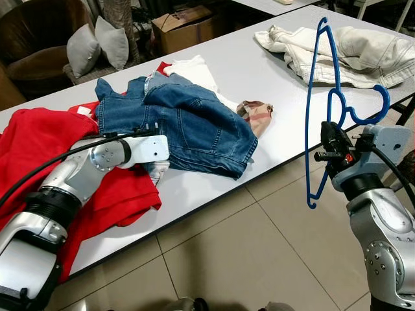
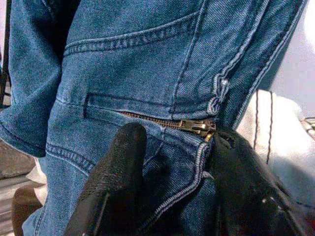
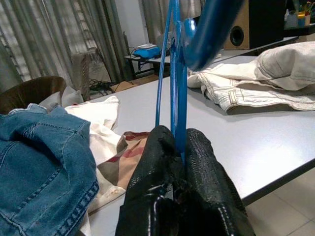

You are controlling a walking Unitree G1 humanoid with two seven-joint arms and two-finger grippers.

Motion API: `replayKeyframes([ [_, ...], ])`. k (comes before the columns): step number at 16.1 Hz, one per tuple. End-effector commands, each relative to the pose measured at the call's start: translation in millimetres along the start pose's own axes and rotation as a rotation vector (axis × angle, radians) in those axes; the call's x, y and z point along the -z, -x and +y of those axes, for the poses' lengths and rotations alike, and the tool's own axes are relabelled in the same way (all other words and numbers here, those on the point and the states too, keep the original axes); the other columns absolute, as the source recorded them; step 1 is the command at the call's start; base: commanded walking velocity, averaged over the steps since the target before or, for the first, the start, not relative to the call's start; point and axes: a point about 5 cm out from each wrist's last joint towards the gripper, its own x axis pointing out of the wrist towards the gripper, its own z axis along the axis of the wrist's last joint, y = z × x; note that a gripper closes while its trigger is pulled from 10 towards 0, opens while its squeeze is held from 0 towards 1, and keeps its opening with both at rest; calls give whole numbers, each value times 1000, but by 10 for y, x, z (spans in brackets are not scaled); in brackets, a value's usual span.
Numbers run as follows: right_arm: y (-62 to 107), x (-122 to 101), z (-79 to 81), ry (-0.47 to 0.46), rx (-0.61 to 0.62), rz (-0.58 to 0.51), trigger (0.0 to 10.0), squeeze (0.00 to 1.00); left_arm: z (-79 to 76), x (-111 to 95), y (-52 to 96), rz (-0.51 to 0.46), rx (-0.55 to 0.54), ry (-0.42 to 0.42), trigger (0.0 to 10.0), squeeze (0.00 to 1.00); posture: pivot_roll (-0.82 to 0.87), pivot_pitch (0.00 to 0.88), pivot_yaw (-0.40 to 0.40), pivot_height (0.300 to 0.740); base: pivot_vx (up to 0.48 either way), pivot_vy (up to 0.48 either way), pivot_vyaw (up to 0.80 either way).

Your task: Hang hanger

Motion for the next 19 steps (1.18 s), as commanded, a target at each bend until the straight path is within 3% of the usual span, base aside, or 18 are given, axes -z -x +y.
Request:
replayKeyframes([
  [1, -30, -5, 51, -4, -30, 7, 10000, 0, 142, 24, 90, 7, -31, -11, 10000, 0, -183, 55, 121, 740, 0, 0, 0],
  [9, -31, -1, 49, 3, -43, 9, 10000, 0, 220, -22, 151, -34, -3, 19, 10000, 0, -192, 38, 119, 740, 0, 0, 0],
  [11, -28, -4, 53, 7, -49, 10, 10000, 0, 215, -87, 154, -85, 22, 59, 10000, 0, -194, 36, 117, 740, 0, 0, 0],
  [19, -47, -5, 74, 12, -67, 13, 10000, 0, 176, -75, 109, -90, 8, 93, 10000, 0, -197, 32, 107, 740, 0, 0, 0],
])
